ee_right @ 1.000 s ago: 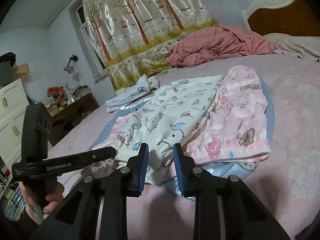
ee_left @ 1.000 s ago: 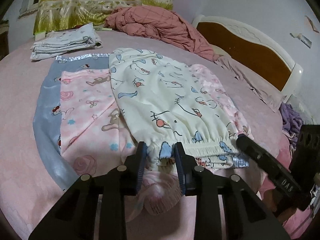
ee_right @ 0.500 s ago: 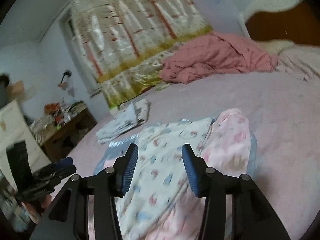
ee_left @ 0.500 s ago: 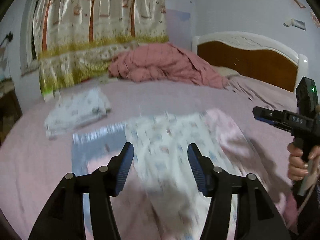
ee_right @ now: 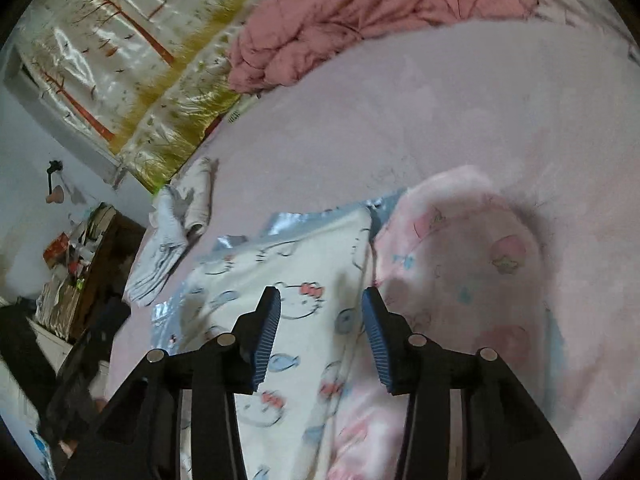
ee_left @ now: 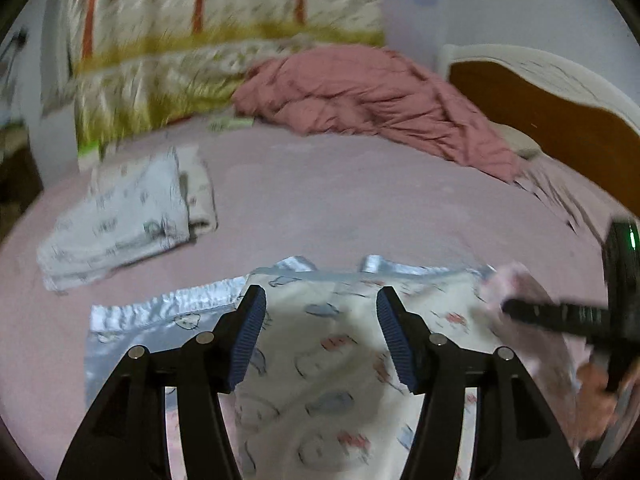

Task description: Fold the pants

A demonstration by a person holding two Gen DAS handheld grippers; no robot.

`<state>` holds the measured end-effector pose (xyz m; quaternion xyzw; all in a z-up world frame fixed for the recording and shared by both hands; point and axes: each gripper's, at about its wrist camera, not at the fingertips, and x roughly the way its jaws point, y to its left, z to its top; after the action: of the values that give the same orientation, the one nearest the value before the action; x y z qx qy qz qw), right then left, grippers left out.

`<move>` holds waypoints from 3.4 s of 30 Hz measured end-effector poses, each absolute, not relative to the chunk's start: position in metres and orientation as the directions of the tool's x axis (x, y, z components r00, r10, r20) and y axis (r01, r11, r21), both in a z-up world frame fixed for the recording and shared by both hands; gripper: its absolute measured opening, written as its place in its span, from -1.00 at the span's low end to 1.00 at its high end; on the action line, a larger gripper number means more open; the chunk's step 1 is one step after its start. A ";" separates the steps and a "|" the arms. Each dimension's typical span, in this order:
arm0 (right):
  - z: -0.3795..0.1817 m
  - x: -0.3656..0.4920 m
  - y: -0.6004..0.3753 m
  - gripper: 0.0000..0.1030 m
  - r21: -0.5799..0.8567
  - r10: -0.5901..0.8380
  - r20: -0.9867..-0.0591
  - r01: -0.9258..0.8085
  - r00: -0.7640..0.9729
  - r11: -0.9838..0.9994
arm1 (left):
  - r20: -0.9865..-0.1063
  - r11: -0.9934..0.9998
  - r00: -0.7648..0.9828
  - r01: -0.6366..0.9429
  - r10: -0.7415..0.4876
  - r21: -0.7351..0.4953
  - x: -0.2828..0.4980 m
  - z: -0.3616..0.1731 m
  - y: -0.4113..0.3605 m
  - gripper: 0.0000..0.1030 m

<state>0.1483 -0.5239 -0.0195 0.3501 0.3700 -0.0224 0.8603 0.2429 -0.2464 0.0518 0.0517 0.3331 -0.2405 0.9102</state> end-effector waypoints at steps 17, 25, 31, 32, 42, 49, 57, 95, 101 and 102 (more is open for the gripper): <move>-0.062 0.184 -0.535 -0.97 0.570 0.218 -0.685 0.325 0.695 0.755 | -0.687 0.876 0.546 0.352 -0.479 -0.330 0.329 -0.003 -0.192 0.06; -0.062 0.179 -0.526 -0.97 0.509 0.158 -0.683 0.309 0.713 0.804 | -0.684 0.791 0.400 0.362 -0.610 -0.493 0.347 -0.020 -0.196 0.04; -0.067 0.179 -0.533 -0.97 0.553 0.196 -0.663 0.296 0.723 0.779 | -0.679 0.753 0.359 0.465 -0.641 -0.465 0.345 -0.009 -0.212 -0.70; -0.068 0.179 -0.533 -0.97 0.553 0.197 -0.662 0.294 0.723 0.780 | -0.694 0.757 0.353 0.484 -0.628 -0.439 0.344 -0.009 -0.217 -0.97; -0.065 0.176 -0.531 -0.97 0.553 0.193 -0.644 0.276 0.740 0.786 | -0.711 0.847 0.480 0.418 -0.514 -0.329 0.367 0.010 -0.211 -0.99; -0.056 0.165 -0.539 -0.33 0.598 0.183 -0.581 0.264 0.793 0.757 | -0.750 0.838 0.428 0.453 -0.505 -0.305 0.365 -0.002 -0.211 0.35; -0.054 0.166 -0.541 -0.08 0.626 0.237 -0.583 0.243 0.777 0.741 | -0.780 0.824 0.350 0.447 -0.518 -0.347 0.359 -0.019 -0.188 0.23; -0.084 0.191 -0.542 -0.90 0.718 0.344 -0.556 0.228 0.757 0.658 | -0.657 0.681 0.220 0.397 -0.721 -0.615 0.392 -0.039 -0.208 -0.98; -0.058 0.180 -0.532 -0.96 0.696 0.326 -0.459 0.106 0.827 0.710 | -0.551 0.621 0.296 0.471 -0.780 -0.626 0.380 -0.010 -0.203 -0.98; -0.052 0.177 -0.529 -0.96 0.683 0.320 -0.448 0.088 0.835 0.725 | -0.547 0.622 0.304 0.474 -0.780 -0.624 0.379 -0.005 -0.201 -0.98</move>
<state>0.1773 -0.5295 -0.0523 0.3648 0.2798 0.0654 0.8856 0.3792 -0.2013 -0.0054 -0.1756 0.4357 -0.3979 0.7880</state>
